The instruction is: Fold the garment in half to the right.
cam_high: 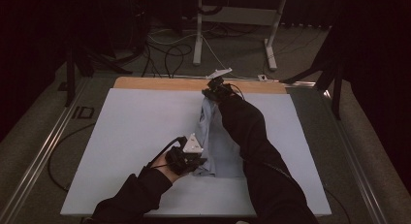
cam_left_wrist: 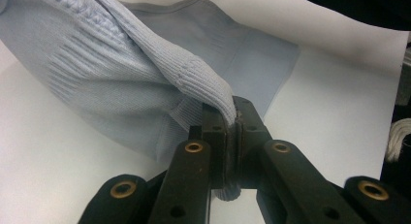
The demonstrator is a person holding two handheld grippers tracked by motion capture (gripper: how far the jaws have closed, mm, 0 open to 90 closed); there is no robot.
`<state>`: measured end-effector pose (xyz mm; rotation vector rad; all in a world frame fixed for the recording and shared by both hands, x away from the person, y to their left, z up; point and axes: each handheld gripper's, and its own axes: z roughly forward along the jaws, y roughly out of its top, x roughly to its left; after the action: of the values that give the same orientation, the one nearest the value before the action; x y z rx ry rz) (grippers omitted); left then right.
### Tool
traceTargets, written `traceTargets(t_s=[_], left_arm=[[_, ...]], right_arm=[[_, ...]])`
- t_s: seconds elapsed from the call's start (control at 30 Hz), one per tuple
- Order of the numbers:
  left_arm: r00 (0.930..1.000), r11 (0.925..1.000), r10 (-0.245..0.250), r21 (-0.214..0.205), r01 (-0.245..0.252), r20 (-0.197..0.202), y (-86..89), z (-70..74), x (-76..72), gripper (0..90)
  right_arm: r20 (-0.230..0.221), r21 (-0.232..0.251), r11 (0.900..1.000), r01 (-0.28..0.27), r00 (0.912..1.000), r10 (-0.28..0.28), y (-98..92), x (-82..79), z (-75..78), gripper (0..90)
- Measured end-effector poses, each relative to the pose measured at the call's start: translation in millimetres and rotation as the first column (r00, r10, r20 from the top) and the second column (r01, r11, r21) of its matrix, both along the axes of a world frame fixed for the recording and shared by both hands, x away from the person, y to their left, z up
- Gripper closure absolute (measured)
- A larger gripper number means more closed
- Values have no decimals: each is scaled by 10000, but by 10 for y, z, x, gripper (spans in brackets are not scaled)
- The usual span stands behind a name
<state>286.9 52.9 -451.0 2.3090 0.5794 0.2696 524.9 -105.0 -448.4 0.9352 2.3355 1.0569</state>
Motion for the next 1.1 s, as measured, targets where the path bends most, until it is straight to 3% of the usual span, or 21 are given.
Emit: traceTargets(t_s=[0.6,0.73,1.1], left_arm=[[9990,9987,-382,315,389,-226,-411,-115,84,874],[9983,9980,-450,423,465,-367,-563,-187,124,874],[9977,9962,-480,709,514,-480,-738,-302,174,873]], right_arm=[[-195,339,9993,135,9997,-129,-262,57,-111,863],[-317,415,9991,115,9994,-101,-305,83,-183,863],[-710,691,9972,287,9972,-238,-494,131,-367,860]])
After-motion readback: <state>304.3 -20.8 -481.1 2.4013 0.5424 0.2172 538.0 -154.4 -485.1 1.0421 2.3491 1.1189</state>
